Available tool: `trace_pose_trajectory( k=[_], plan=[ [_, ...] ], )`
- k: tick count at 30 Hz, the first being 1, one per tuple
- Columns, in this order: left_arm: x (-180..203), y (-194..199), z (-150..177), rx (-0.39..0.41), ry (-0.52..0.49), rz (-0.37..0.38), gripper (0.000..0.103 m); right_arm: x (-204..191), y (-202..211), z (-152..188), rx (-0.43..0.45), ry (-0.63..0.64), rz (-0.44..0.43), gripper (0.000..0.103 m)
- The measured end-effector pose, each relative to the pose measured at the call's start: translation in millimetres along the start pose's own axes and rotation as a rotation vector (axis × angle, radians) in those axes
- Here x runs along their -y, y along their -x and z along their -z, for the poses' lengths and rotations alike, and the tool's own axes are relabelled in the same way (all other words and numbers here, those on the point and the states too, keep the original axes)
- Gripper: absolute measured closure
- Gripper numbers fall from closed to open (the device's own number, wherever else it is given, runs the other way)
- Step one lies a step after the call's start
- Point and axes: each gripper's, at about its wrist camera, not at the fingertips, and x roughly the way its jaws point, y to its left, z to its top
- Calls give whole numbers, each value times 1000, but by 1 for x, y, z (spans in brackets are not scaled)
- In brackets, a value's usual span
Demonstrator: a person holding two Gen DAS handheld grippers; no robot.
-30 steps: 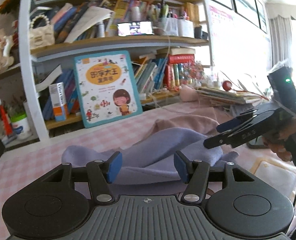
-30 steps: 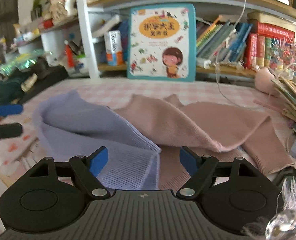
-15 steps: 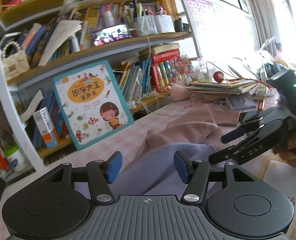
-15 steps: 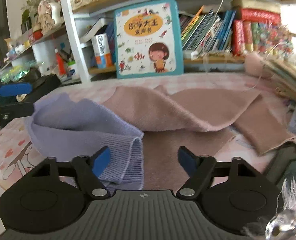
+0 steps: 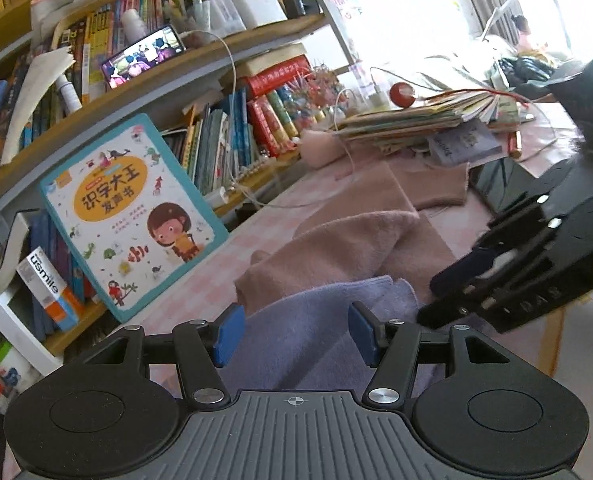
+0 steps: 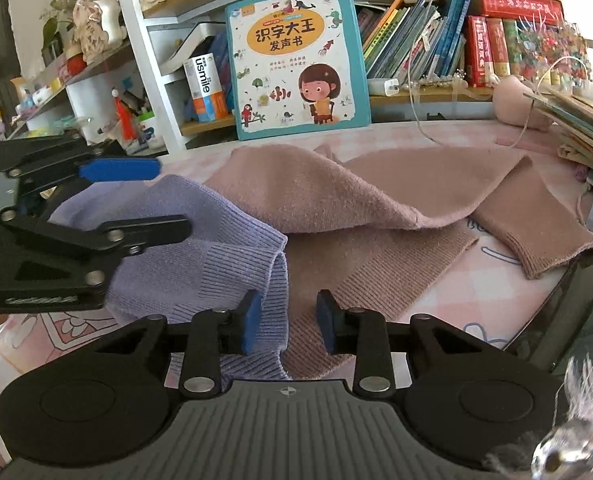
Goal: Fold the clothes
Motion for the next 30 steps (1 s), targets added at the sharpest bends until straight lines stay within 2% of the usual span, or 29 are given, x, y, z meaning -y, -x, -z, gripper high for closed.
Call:
trace_pose_trajectory(
  k=[4,6,7,8,11,14,17,20,23,26,30],
  plan=[
    [0,-16,4,-38,3,-6,46,1,0,0,0,-6,-2,73],
    [-2,-19,10,-66,15,6,75,2,1,-1,7,-10,15,69],
    [-4,-18,14,-77,31,18,79,2,2,-1,12,-13,28,66],
    [-8,-13,17,-70,54,17,85,2,3,-1,18,-18,49,57],
    [-23,12,23,-19,137,-7,89,10,8,-1,46,-72,109,57],
    [-48,45,25,39,241,-29,95,15,6,-1,33,-93,104,57],
    [-76,81,29,105,331,-10,95,11,4,-1,19,-65,109,56],
    [-91,102,35,132,358,-31,95,5,2,-1,8,-27,111,53],
    [-100,111,39,144,381,-108,95,0,-1,0,-1,3,118,48],
    [-117,117,48,155,449,-187,95,-6,-4,0,-11,37,130,44],
    [-148,140,73,174,577,-351,95,-13,-8,2,-23,80,145,39]
  ],
)
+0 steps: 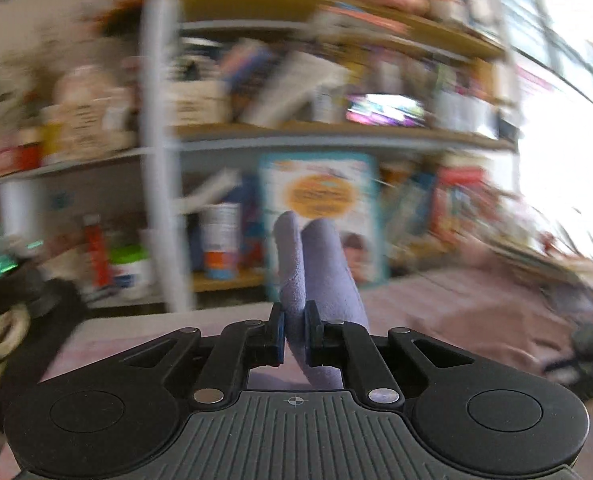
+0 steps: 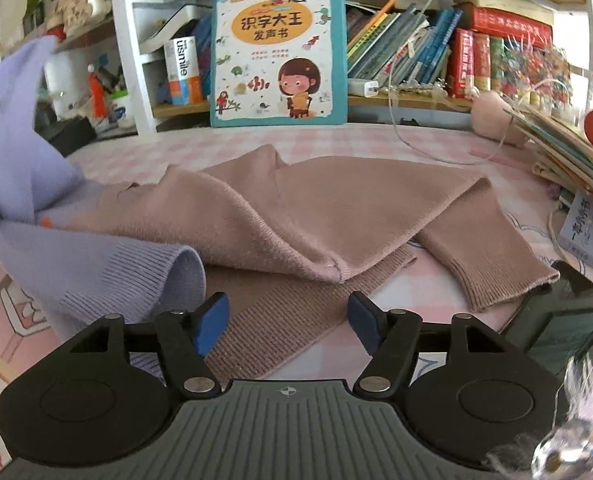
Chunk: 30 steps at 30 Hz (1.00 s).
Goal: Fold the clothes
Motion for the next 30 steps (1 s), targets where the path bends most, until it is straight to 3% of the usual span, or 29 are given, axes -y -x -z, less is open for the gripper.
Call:
trace_pose_trajectory(
  k=[5,8,11,16,18,21,26,29,30],
  plan=[
    [-72,29,11,21,133,-287,95,3,-1,1,4,-11,-10,37],
    [-107,47,19,19,139,-479,95,2,-2,1,4,-7,-8,37],
    [-131,58,27,-18,135,-589,94,1,-2,2,4,-1,-4,36],
    [-127,48,37,-109,27,-719,78,-1,-3,3,1,9,2,36],
    [-108,44,36,-111,-23,-655,69,-2,-4,3,-1,16,7,36],
    [-72,35,34,-126,-66,-447,57,-3,-4,4,-2,23,13,36],
    [0,17,42,-182,-96,-55,53,-4,-2,5,11,32,8,38],
    [39,22,51,-201,-177,75,53,-10,8,5,45,99,-4,39],
    [52,24,54,-207,-207,115,47,-12,14,4,64,137,4,39]
  ],
)
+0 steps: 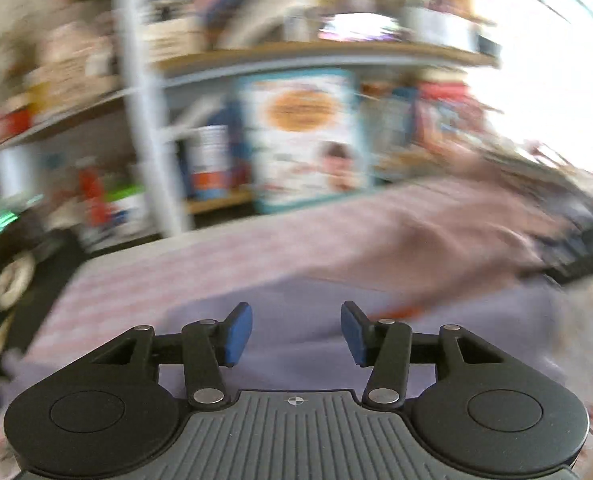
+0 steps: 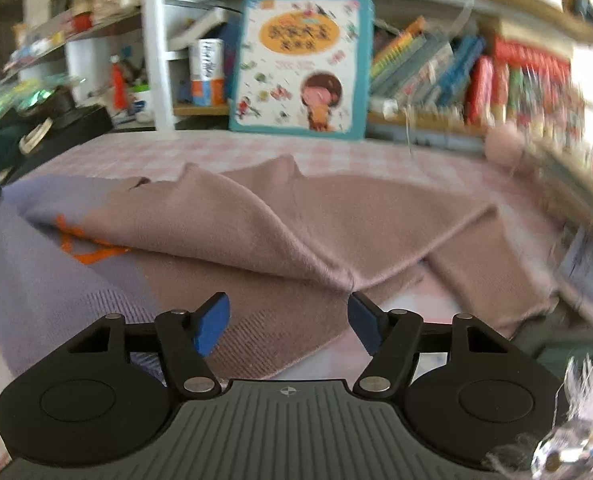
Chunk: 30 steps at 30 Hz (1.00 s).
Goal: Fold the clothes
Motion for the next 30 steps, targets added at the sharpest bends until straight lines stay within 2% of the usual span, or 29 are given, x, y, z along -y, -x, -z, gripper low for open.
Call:
trace_pose_trajectory(
  k=[3,5,8,10,13,16,18,20,21,22,23,26,28,30],
  plan=[
    [35,2,2,-9,-92,101,36,-7,9,-8,32,126,23,39],
    [47,8,6,-10,-138,133,35,-12,11,-14,43,217,39,38],
    [64,13,15,-28,-197,175,35,-19,-5,-17,7,342,56,39],
    [77,13,16,-37,-219,225,35,-20,-18,-19,-14,374,49,39],
    [99,12,18,-40,-263,295,35,-17,-36,-26,-32,357,37,39],
    [134,8,18,-1,-378,297,35,-16,-45,-32,-33,338,25,45],
    [153,-2,20,-17,-450,262,35,-15,-48,-37,-27,328,20,50],
    [159,-10,20,-24,-485,240,36,-15,-48,-42,-11,322,24,50],
    [162,-13,20,-25,-499,231,42,-15,-47,-43,-3,323,24,50],
    [161,-16,20,-40,-502,227,59,-15,-46,-43,-2,328,19,50],
    [158,-20,20,-61,-498,228,84,-15,-45,-43,0,333,13,50],
    [139,-24,24,-88,-455,215,94,-15,-45,-38,-24,348,-27,50],
    [117,-15,27,-97,-382,207,96,-16,-46,-31,-50,361,-53,52],
    [93,-3,29,-100,-297,208,96,-18,-47,-24,-68,387,-43,77]
  ],
)
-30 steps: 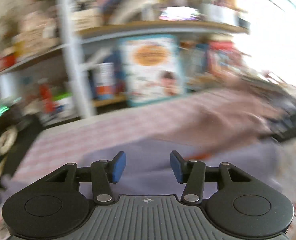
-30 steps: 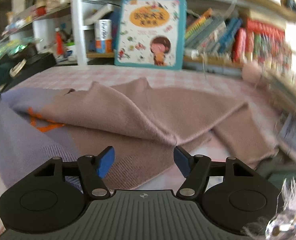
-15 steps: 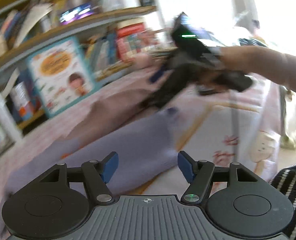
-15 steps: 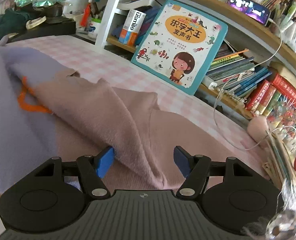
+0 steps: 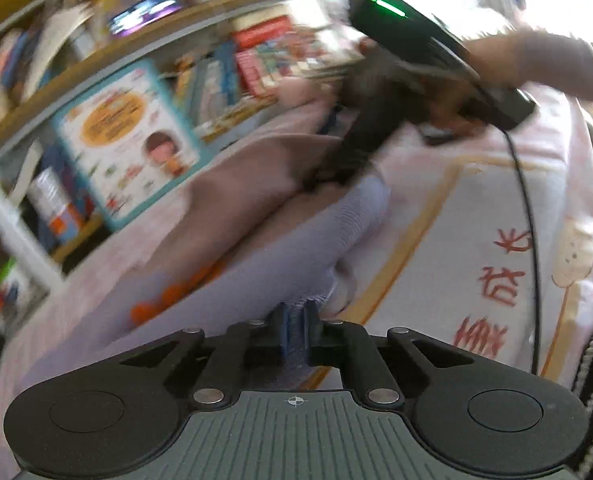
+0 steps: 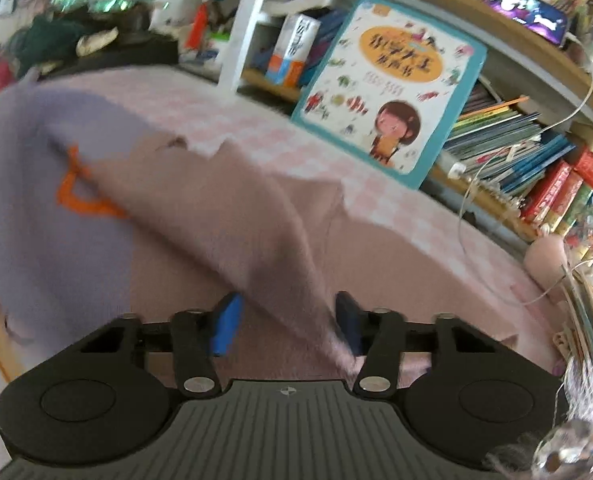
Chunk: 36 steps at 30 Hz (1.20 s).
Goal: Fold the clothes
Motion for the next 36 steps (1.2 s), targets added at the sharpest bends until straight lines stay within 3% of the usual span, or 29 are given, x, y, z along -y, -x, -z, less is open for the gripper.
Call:
trace_pose_trajectory(
  k=[3,5,8,13,16,22,25,26,27,31,33,36],
  plan=[
    [-23,34,14,15,137,16,96,4,9,-1,21,-63,-47,92],
    [-37,58,22,18,218,-2,96,8,24,-12,75,-128,-103,94],
    [-53,85,37,25,340,-37,97,8,52,-39,199,-129,-130,97],
    [-66,108,53,17,428,-64,97,15,43,-101,287,-71,31,97],
    [-67,108,59,13,458,-40,97,34,0,-135,267,-72,138,97],
    [-48,86,62,-18,411,75,97,83,-123,-151,31,-194,204,96],
    [-48,82,64,-35,401,101,96,93,-170,-135,-109,-192,260,80],
    [-48,85,65,-32,394,100,90,92,-180,-128,-149,-173,282,67],
    [-49,90,66,-24,388,95,90,91,-183,-121,-175,-158,292,61],
    [-63,118,64,57,371,38,82,101,-145,-103,-119,-229,216,56],
    [-80,130,59,133,415,-6,80,108,-105,-93,-53,-307,138,46],
    [-102,132,54,238,517,-43,78,98,-53,-73,-34,-319,30,45]
  ],
)
